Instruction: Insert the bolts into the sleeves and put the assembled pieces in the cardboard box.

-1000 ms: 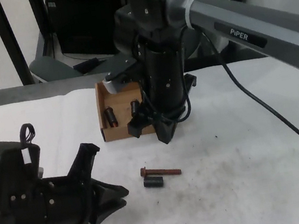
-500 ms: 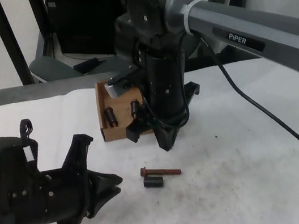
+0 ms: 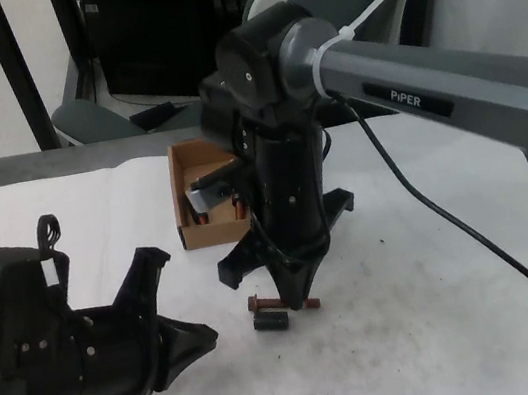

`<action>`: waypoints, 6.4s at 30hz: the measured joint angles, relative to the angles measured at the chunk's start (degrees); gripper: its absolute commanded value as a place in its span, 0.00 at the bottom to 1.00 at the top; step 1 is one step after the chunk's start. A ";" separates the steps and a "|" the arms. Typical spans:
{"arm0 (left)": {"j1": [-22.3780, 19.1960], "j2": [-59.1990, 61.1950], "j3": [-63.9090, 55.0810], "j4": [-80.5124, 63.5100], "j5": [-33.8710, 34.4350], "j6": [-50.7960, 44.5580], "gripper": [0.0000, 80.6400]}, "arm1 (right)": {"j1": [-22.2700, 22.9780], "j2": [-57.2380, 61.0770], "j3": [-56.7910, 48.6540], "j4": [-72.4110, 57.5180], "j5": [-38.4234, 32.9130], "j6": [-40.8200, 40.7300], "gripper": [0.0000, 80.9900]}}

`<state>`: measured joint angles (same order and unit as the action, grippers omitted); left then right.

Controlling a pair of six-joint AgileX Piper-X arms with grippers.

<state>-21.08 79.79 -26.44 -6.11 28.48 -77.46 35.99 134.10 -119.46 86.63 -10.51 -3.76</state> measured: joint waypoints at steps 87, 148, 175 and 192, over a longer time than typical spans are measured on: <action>-22.06 -5.83 -4.71 35.63 -7.75 8.52 0.28 | -0.45 -11.53 2.81 1.77 -1.90 -5.12 0.00; -20.46 5.57 -12.37 37.79 -21.27 3.70 0.01 | -7.23 -15.18 3.51 1.77 -8.85 -4.79 0.00; -16.25 -42.03 -12.15 44.67 -32.63 44.65 0.01 | 10.38 -15.96 12.57 -8.63 9.13 -20.01 0.00; -16.25 -45.85 -12.01 45.04 -32.65 47.97 0.01 | 10.35 -15.95 27.73 -17.36 0.43 -15.00 0.13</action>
<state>-37.33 33.94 -38.45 38.93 -4.17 -29.49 46.33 118.15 -91.73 69.27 -10.09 -18.77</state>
